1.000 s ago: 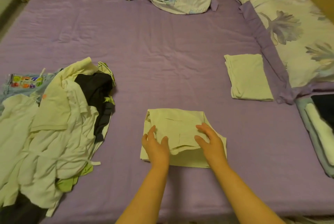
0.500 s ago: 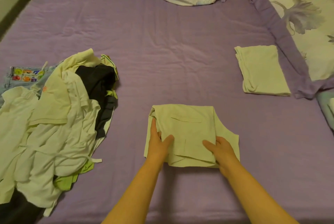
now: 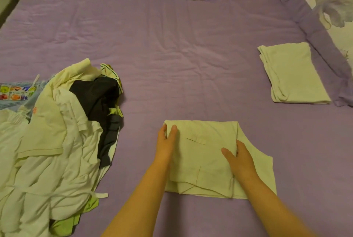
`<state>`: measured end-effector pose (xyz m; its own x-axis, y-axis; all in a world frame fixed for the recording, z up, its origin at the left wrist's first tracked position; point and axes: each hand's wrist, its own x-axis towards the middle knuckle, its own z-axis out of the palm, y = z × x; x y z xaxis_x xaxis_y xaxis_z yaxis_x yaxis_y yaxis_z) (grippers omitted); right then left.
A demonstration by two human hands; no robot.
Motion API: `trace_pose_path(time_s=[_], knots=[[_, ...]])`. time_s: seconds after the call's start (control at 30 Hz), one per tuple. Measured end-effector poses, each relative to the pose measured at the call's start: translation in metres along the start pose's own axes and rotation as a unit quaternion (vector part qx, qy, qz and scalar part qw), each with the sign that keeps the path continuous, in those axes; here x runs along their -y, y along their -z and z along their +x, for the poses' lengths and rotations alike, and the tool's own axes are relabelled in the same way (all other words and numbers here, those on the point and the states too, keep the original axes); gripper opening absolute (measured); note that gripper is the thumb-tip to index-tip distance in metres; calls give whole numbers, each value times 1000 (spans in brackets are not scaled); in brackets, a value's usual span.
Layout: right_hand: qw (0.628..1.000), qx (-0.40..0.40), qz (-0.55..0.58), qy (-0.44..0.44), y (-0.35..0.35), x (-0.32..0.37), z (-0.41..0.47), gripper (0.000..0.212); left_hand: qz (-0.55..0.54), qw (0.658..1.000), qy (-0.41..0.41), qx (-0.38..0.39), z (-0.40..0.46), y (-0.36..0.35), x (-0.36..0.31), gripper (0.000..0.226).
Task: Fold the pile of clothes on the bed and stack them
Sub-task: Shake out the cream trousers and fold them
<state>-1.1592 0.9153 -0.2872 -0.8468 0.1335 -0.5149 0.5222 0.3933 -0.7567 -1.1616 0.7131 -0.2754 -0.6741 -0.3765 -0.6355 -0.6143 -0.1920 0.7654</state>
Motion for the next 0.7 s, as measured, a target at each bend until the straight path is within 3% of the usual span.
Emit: trace_pose_path(time_s=[0.1, 0.2, 0.37, 0.5, 0.57, 0.63, 0.7], knots=[[1000, 6, -19, -18, 1, -3, 3, 59, -76, 995, 51, -46, 18, -3, -8, 33], [999, -11, 26, -40, -5, 3, 9, 69, -84, 989, 94, -81, 38, -3, -15, 60], [998, -25, 30, -45, -11, -3, 20, 74, -31, 998, 21, -54, 66, -4, -14, 80], [999, -33, -17, -13, -14, -6, 20, 83, 70, 996, -49, 27, 64, -1, -3, 90], [990, -48, -132, 8, -9, -5, 18, 91, 162, 982, -79, 59, 58, 1, 1, 99], [959, -80, -272, 11, 0, -9, 14, 101, 332, 937, -110, -2, 51, 5, 5, 103], [941, -87, -324, -30, 11, -13, 9, 112, 426, 896, -82, -93, 44, 11, 8, 109]])
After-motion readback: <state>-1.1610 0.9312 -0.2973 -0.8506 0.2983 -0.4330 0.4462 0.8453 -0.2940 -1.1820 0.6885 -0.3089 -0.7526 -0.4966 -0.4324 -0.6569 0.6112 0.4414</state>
